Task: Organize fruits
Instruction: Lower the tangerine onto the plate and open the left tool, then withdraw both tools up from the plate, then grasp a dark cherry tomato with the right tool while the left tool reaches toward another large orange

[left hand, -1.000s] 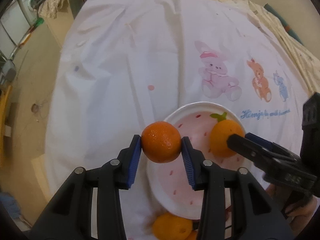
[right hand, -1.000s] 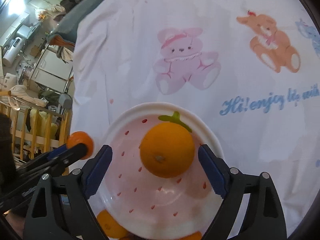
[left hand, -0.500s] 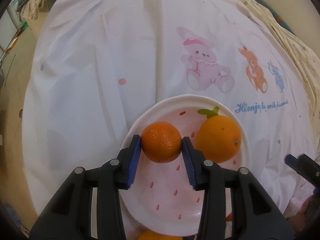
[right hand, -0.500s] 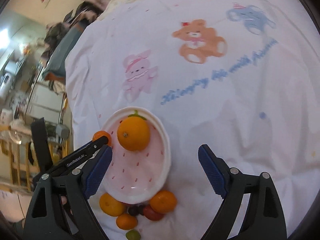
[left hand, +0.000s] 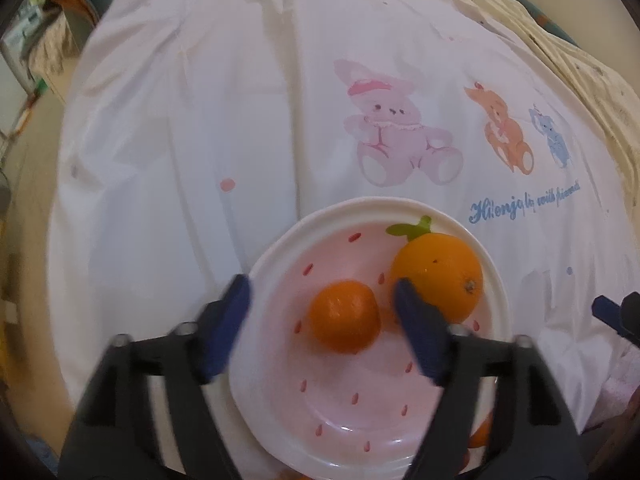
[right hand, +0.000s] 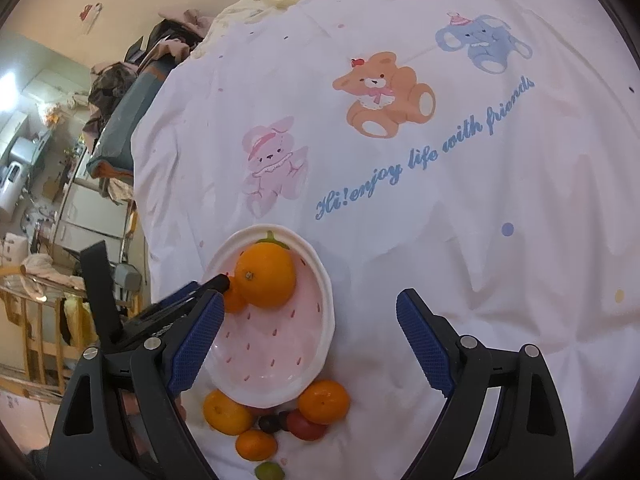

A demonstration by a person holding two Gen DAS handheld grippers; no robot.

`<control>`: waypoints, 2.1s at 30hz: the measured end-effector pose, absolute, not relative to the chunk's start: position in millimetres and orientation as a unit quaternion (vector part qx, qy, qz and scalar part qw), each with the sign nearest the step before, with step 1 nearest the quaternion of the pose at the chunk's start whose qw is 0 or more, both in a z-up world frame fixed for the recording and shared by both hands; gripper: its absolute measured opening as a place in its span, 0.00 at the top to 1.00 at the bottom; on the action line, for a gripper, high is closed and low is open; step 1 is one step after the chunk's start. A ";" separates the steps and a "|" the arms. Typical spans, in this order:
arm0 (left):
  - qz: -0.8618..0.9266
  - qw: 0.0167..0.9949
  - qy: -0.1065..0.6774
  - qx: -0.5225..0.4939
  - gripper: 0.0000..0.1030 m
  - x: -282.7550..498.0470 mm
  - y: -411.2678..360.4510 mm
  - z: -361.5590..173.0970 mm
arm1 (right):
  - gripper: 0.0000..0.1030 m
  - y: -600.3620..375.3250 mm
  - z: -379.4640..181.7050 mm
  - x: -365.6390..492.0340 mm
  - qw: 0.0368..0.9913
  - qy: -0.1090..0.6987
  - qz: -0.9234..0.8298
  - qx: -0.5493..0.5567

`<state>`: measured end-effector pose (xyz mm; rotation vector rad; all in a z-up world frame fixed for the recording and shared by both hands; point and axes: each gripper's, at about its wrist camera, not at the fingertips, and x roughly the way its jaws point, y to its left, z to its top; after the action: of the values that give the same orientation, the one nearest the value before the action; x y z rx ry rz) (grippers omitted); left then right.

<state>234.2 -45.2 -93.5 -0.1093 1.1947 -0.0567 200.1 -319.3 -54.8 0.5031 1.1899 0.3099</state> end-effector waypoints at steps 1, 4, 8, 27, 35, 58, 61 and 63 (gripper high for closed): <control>-0.025 0.827 0.560 -0.048 0.19 234.0 -45.3 -91.6 | 0.12 -318.8 -54.7 200.1 0.788 0.552 0.144 0.232; -0.028 0.829 0.557 -0.052 0.18 231.1 -44.7 -85.7 | 0.12 -317.0 -52.2 200.2 0.790 0.548 0.149 0.231; -0.018 0.839 0.541 -0.060 0.18 218.9 -36.1 -70.8 | 0.12 -312.8 -47.8 200.0 0.796 0.542 0.153 0.223; 0.029 0.882 0.464 -0.076 0.18 121.0 -2.9 8.9 | 0.12 -296.2 -34.3 136.2 0.809 0.528 0.175 0.188; 0.014 0.877 0.474 -0.084 0.18 80.4 0.6 8.8 | 0.12 -291.9 -36.9 106.1 0.806 0.533 0.174 0.189; 0.019 0.846 0.514 -0.139 0.13 57.0 28.3 -22.8 | 0.35 -280.9 -90.2 89.0 0.741 0.609 0.151 0.241; 0.025 0.847 0.512 -0.140 0.12 56.6 27.5 -21.2 | 0.45 -271.4 -113.3 84.1 0.693 0.638 0.155 0.298; 0.023 0.846 0.513 -0.144 0.12 57.2 26.7 -20.4 | 0.52 -265.0 -126.6 80.1 0.673 0.647 0.144 0.327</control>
<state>57.2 26.7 -20.4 -0.3045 1.0820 0.0478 80.1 -265.0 -126.6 0.7361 1.4572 0.3236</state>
